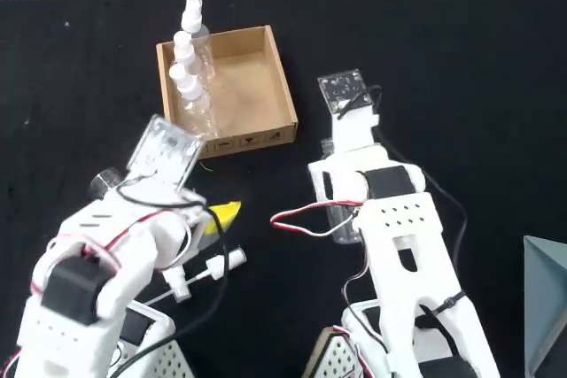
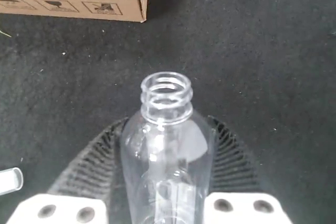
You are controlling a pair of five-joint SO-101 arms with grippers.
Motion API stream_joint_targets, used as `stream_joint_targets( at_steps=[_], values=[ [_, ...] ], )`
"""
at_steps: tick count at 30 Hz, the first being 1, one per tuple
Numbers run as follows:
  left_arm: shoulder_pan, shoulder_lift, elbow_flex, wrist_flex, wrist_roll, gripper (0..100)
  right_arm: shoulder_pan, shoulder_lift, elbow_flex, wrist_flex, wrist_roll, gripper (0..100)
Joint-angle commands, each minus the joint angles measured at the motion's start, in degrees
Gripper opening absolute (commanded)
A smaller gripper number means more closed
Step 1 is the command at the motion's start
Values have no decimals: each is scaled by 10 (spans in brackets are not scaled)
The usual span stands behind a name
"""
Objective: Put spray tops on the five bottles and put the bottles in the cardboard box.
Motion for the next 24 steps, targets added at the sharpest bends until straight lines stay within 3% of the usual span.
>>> stream_joint_targets(
  at_steps=[1, 24],
  values=[
    [7, 64, -48, 11, -11, 273, 17, -29, -30, -12, -5, 100],
    [69, 220, -84, 68, -67, 274, 56, -28, -29, -32, -31, 101]
  ],
)
